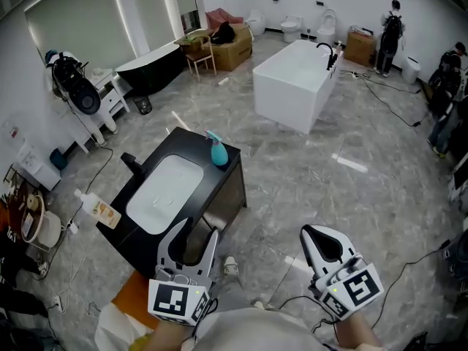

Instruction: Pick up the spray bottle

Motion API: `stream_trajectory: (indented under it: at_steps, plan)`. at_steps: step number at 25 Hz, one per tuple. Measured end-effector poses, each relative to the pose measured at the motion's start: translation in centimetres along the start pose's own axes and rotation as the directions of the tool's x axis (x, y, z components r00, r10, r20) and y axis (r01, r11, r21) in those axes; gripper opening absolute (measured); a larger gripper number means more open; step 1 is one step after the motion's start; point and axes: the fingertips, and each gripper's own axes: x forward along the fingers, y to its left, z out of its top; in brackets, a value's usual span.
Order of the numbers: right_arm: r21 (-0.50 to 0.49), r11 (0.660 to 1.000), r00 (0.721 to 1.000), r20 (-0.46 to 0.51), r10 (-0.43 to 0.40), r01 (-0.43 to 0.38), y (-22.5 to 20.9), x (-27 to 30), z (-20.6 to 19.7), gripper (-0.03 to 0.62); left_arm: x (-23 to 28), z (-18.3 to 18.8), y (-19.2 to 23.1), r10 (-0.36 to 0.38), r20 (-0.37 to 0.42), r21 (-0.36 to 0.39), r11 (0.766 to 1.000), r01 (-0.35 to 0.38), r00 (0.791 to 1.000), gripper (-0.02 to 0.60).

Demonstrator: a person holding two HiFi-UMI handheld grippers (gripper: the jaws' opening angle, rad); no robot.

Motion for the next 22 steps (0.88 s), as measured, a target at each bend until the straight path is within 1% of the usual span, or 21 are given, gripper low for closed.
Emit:
stream_trajectory:
  at_steps: [5,9,12,22]
  plan:
    - [0.006,1.0,0.999,-0.037,-0.008,0.008,-0.9,2.8,-1.0,0.028,2.5,-1.0,1.9,-0.004,-0.01,-0.006,1.0,0.004,1.0,0.207]
    - [0.004,1.0,0.998,-0.054,-0.02,0.021,-2.5,6.2,-1.3,0.028,5.5,-2.5,3.9,-0.008,-0.054,-0.005,1.0,0.008,0.999,0.207]
    - [-0.002,1.0,0.998,-0.059,-0.025,0.025,-3.7,9.5,-1.3,0.028,8.4,-3.2,5.9,-0.014,-0.064,-0.002,1.0,0.013,0.998,0.207]
    - [-0.012,0.999,0.997,-0.074,-0.038,0.037,-6.9,20.6,0.4,0.028,17.5,-3.8,13.7,-0.052,-0.07,-0.005,0.999,0.051,0.996,0.207]
